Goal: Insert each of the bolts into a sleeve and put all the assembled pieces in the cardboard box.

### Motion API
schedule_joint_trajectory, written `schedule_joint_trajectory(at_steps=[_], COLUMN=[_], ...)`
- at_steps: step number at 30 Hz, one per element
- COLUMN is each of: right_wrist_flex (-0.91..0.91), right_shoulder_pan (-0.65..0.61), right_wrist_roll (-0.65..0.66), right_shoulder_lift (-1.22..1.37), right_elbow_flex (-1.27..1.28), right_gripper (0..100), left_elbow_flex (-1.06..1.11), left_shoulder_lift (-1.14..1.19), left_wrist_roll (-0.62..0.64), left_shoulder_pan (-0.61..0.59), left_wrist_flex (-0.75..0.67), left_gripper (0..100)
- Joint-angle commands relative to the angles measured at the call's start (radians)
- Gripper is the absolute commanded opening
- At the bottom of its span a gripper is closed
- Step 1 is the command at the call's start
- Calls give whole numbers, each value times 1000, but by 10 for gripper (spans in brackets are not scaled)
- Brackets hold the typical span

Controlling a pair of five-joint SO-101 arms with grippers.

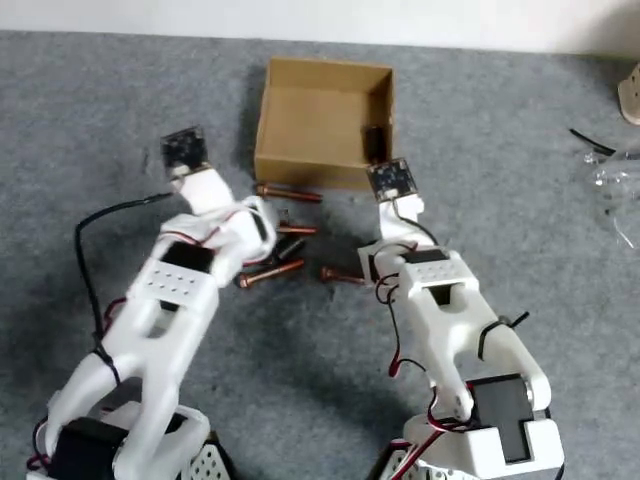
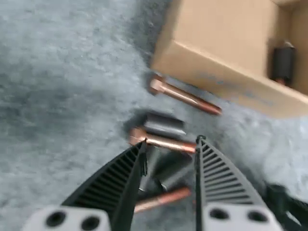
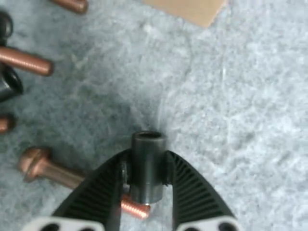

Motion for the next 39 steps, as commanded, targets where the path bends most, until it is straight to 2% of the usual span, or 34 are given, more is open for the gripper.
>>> schedule_joint_trajectory(at_steps=[1,6,11,13,20,29,39], right_wrist_flex=[-27,-27,-27,-27,-28,-28,-27], right_shoulder_pan=[15,16,16,16,16,16,18], right_wrist_roll=[12,14,14,14,14,14,14], right_shoulder_lift=[-51,-51,-51,-51,-51,-39,31], right_elbow_flex=[-13,-13,-13,-13,-13,-13,-42], right_gripper=[4,4,4,4,4,4,4], left_elbow_flex=[-50,-73,-171,-213,-286,-283,-390], left_shoulder_lift=[-25,64,243,305,354,377,575], left_wrist_roll=[15,284,299,345,382,402,402], left_shoulder_pan=[96,25,38,35,39,33,31], left_wrist_flex=[-3,-52,-17,12,150,109,106], left_gripper=[149,107,177,201,196,197,196])
